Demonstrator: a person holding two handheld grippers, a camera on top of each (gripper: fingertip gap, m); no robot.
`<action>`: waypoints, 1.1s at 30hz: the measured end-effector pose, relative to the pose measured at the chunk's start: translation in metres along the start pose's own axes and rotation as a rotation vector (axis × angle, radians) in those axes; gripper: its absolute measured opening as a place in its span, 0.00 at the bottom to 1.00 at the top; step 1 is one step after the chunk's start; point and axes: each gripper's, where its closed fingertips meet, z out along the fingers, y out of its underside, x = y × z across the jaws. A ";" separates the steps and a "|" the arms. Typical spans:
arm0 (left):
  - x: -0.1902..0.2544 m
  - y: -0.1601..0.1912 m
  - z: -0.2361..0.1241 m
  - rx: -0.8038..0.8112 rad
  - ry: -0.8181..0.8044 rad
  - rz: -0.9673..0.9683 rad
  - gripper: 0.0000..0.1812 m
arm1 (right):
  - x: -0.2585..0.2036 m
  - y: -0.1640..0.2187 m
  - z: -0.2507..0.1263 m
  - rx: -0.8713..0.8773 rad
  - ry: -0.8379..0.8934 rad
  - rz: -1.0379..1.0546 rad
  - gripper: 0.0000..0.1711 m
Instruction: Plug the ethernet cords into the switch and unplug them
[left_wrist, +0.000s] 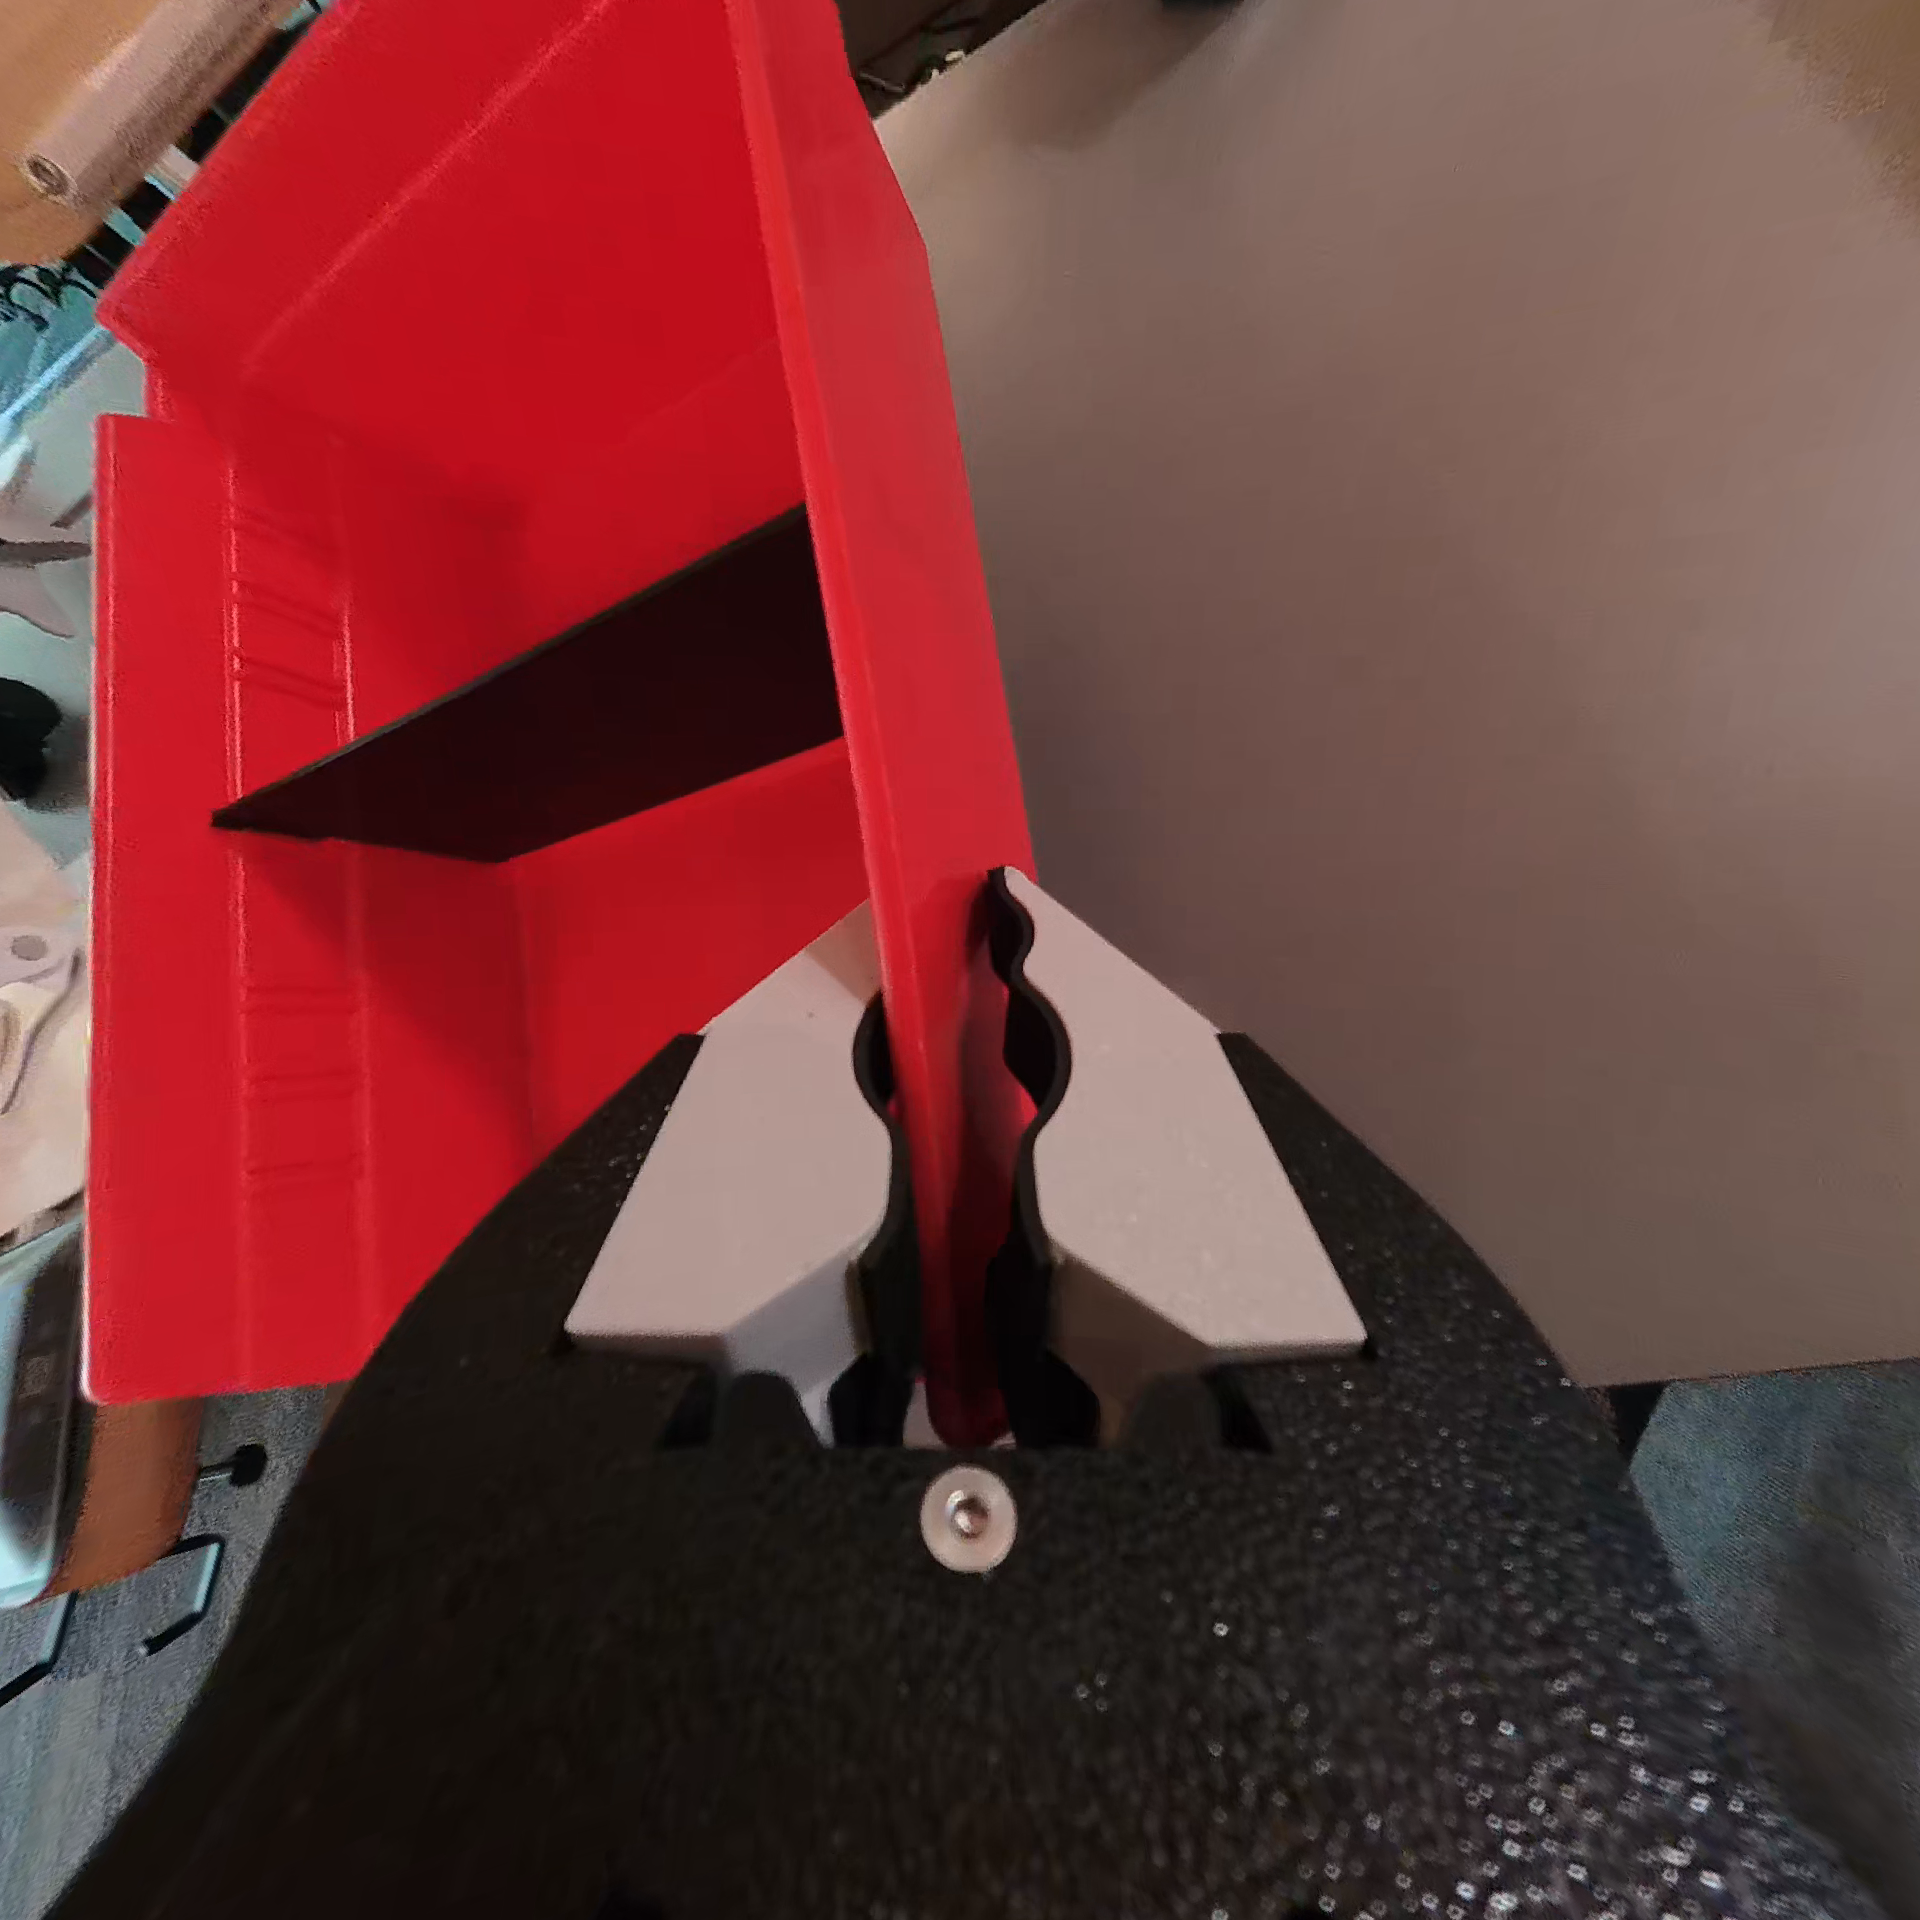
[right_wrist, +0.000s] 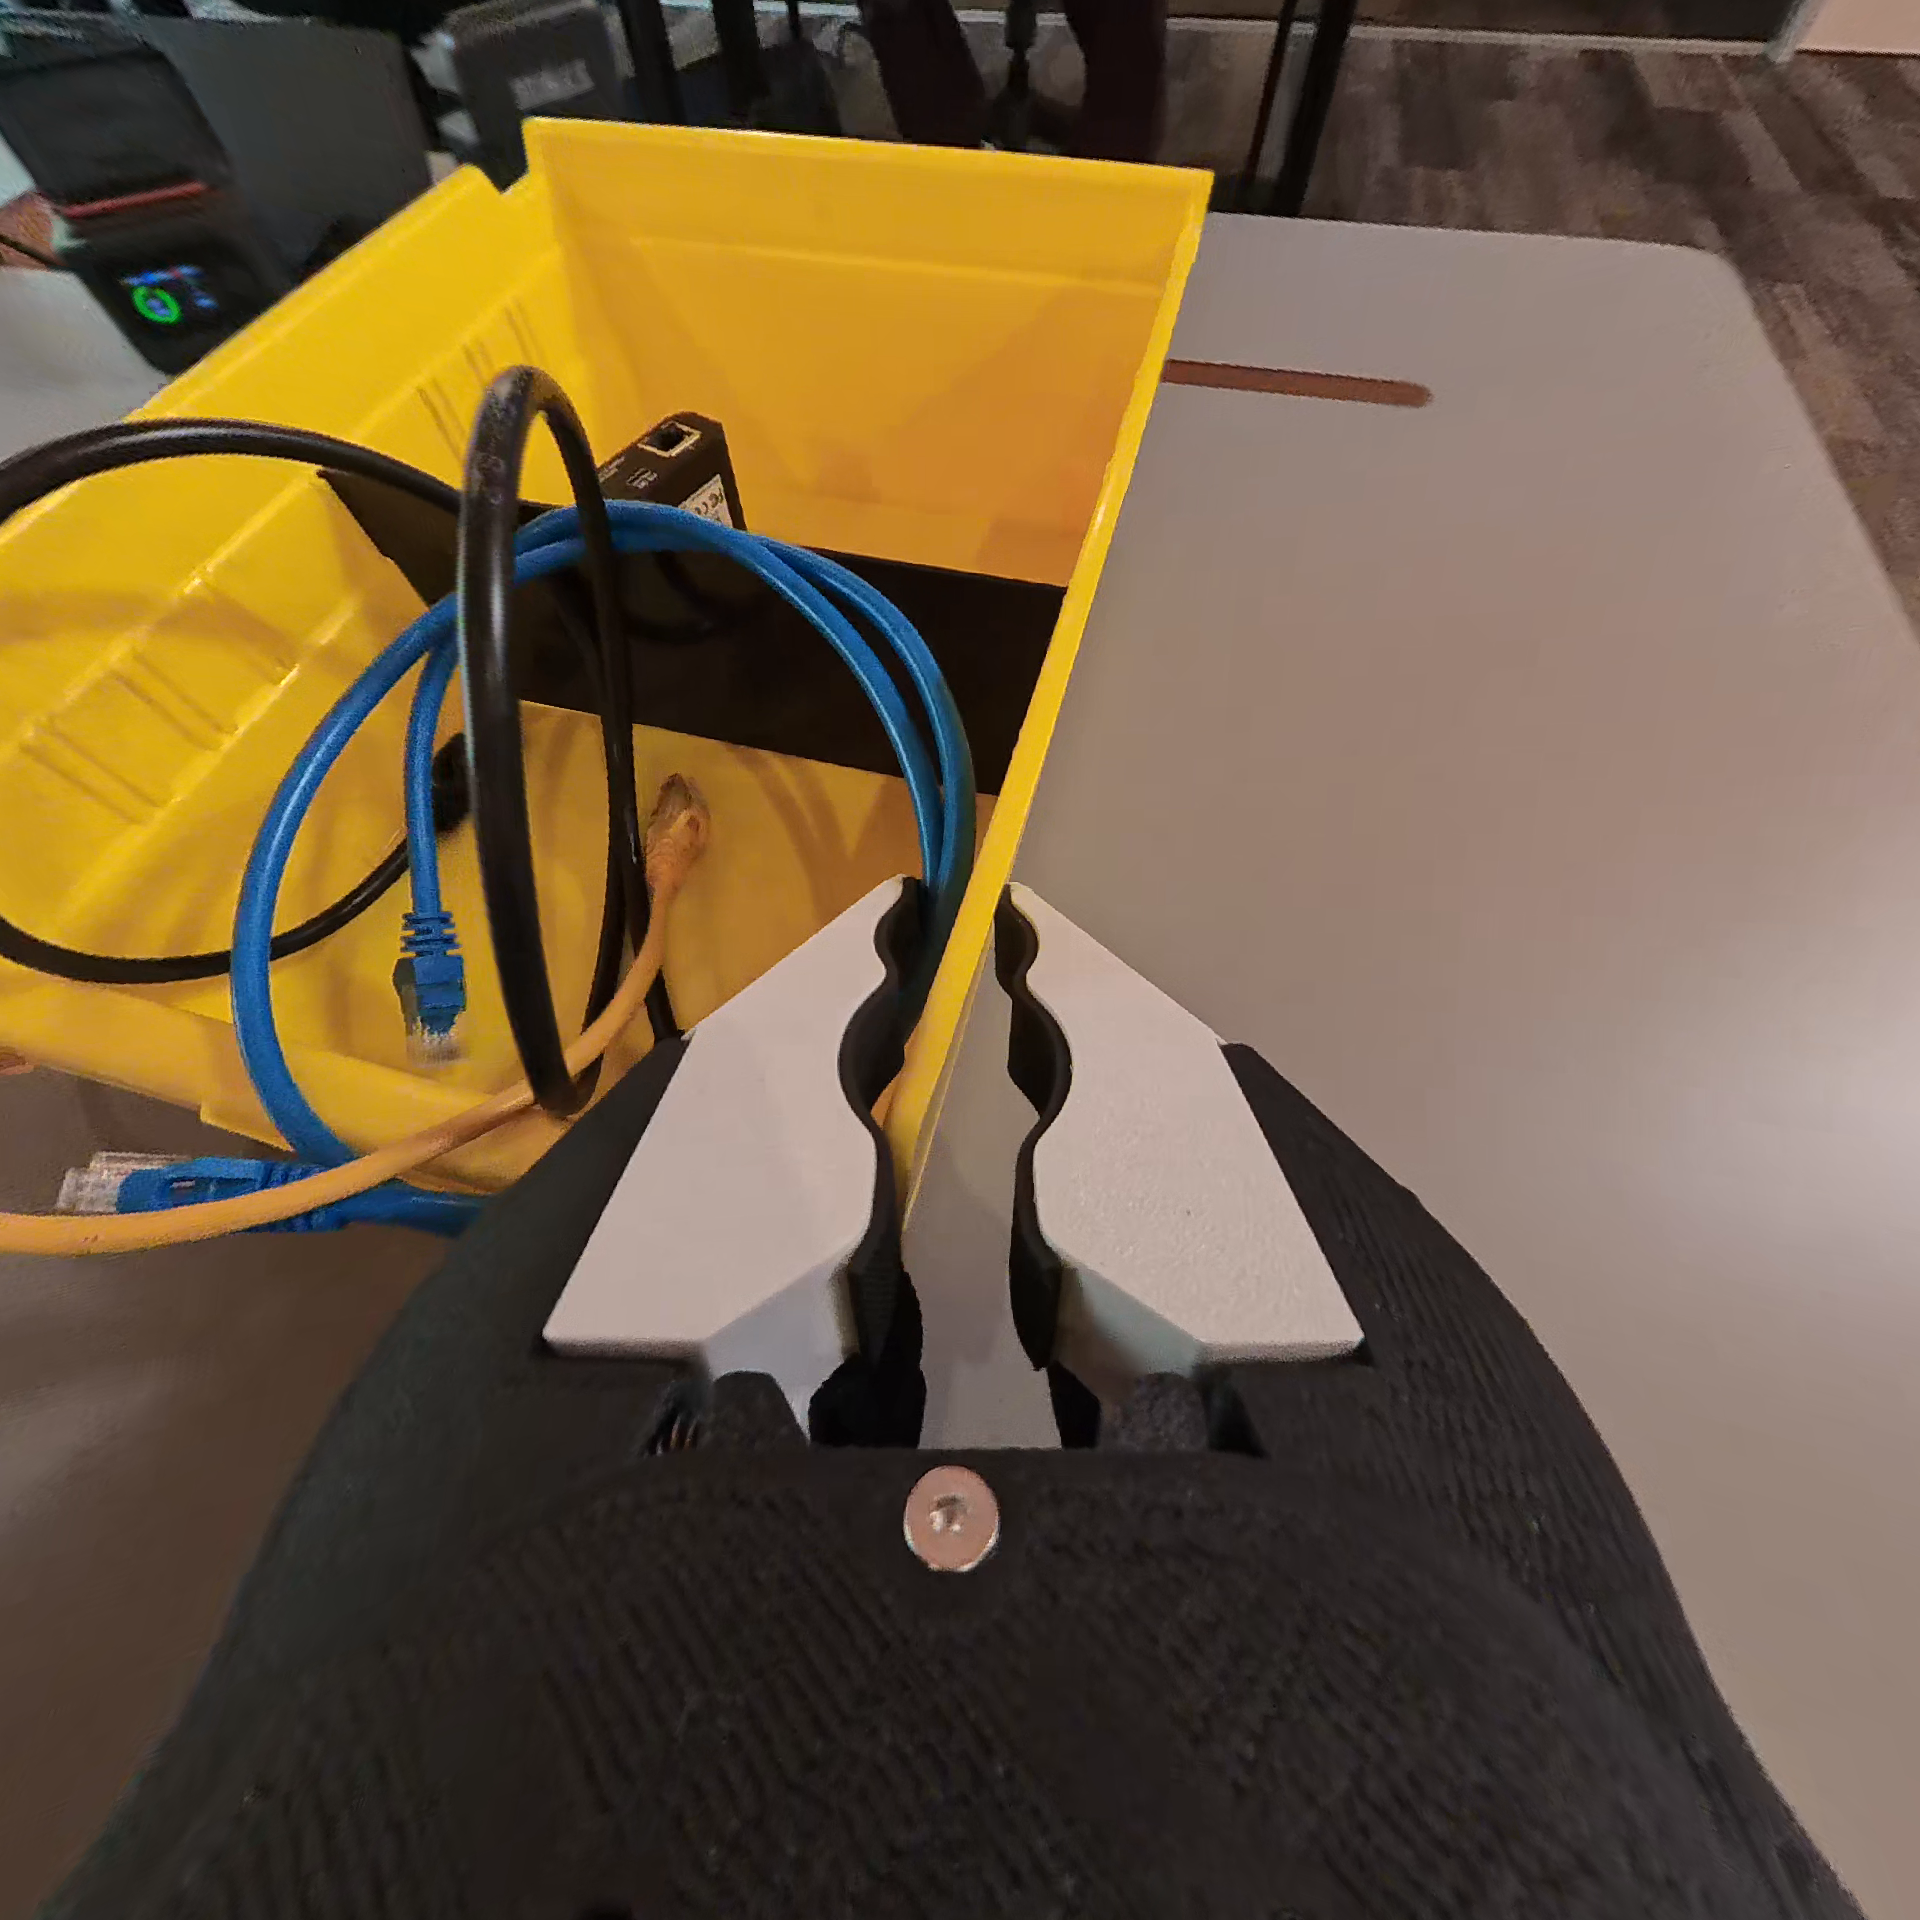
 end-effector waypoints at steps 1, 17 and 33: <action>-0.001 -0.001 -0.002 0.006 -0.006 0.003 0.05 | -0.012 -0.001 0.002 0.005 -0.011 -0.006 0.07; 0.004 -0.041 -0.038 0.159 -0.069 0.058 0.04 | -0.241 -0.008 0.010 0.108 -0.360 -0.085 0.18; 0.095 -0.184 -0.100 0.559 0.096 0.285 0.04 | -0.163 -0.105 -0.111 0.942 -0.177 -0.136 0.43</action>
